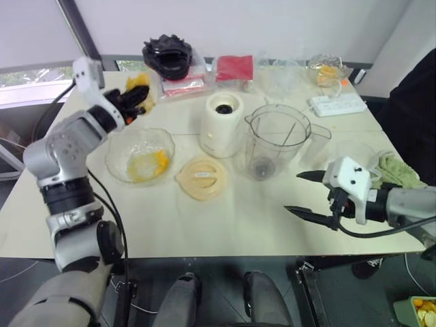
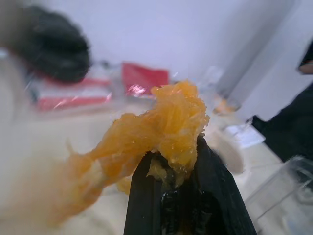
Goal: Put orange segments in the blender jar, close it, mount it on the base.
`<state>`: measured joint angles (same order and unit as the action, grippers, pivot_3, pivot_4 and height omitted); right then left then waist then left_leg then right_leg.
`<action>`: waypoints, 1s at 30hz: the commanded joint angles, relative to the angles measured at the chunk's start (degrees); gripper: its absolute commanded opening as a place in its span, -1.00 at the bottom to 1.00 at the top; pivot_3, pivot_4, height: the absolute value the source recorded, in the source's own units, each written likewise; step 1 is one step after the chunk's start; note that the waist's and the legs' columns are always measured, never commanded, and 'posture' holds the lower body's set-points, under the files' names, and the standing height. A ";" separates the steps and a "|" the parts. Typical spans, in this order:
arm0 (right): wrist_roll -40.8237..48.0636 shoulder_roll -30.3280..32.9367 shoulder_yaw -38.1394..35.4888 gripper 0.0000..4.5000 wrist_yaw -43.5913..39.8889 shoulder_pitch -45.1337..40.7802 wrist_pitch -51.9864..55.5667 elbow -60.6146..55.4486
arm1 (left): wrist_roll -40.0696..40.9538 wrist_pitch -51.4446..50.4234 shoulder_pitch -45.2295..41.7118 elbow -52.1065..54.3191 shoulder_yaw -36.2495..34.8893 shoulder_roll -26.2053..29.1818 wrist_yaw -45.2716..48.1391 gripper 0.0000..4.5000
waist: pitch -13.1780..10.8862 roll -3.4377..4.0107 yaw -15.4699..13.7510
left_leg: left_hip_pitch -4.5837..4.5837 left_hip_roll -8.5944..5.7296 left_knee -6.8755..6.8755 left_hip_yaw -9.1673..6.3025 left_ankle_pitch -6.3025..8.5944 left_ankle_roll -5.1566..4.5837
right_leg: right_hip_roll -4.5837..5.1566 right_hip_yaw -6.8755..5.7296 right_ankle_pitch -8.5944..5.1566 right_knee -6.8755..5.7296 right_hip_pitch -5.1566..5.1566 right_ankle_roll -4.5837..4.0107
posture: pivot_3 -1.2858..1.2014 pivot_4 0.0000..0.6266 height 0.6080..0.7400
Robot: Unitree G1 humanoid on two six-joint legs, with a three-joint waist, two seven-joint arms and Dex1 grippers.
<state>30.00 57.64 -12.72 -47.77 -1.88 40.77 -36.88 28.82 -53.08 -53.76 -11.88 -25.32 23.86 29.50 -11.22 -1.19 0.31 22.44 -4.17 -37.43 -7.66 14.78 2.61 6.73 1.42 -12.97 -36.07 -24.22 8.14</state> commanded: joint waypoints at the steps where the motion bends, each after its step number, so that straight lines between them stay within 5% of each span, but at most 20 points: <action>1: -0.12 -1.07 -3.01 0.91 2.14 1.06 -0.13 -3.25 | -0.03 4.47 -7.69 -5.56 4.59 1.22 4.12 -0.94 | 0.00 0.00 -0.03 | 0.00 -0.01 0.00 0.00 0.00 0.00 | 0.00 0.00 0.00 -0.01 0.01 0.00 | 0.03 -0.52 1.00; 10: -0.44 -5.93 -4.55 0.91 9.00 6.89 1.65 -9.63 | -5.07 16.27 -27.04 -28.60 17.16 -2.45 19.91 -0.94 | -0.02 -0.03 0.27 | 0.01 -0.02 0.04 0.03 0.00 -0.01 | 0.01 0.00 -0.01 0.05 0.00 0.02 | 0.03 -0.52 1.00; 14: -1.02 -10.46 -7.33 0.91 14.35 13.70 3.57 -16.10 | -7.88 23.11 -34.88 -40.08 21.87 -10.25 28.50 -0.94 | -0.04 -0.05 -0.11 | 0.03 -0.01 0.06 0.02 0.00 -0.01 | -0.01 -0.01 -0.01 0.04 0.00 0.03 | 0.03 -0.52 1.00; 20: -1.28 -14.75 -8.10 0.91 20.88 21.36 4.58 -22.93 | -11.52 30.26 -38.72 -50.81 24.28 -16.95 35.69 -0.94 | -0.04 -0.04 0.05 | 0.00 -0.01 0.07 0.12 0.03 -0.07 | 0.01 0.04 -0.05 0.08 0.00 0.09 | 0.03 -0.52 1.00; 30: 2.48 -11.93 -4.79 0.91 33.79 32.24 -7.24 -23.12 | -18.93 37.53 -36.96 -59.76 25.44 -19.69 36.33 -0.94 | -0.04 -0.05 0.28 | -0.01 -0.01 0.08 0.11 0.03 -0.07 | 0.00 0.04 -0.06 0.06 0.01 0.10 | 0.03 -0.52 1.00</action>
<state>31.56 44.75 -17.14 -15.74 30.04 36.06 -58.19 11.06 -17.49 -90.06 -71.85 -0.10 4.34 65.86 -11.26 -1.24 0.59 22.43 -4.18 -37.36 -7.54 14.81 2.54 6.74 1.46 -13.03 -36.00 -24.19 8.25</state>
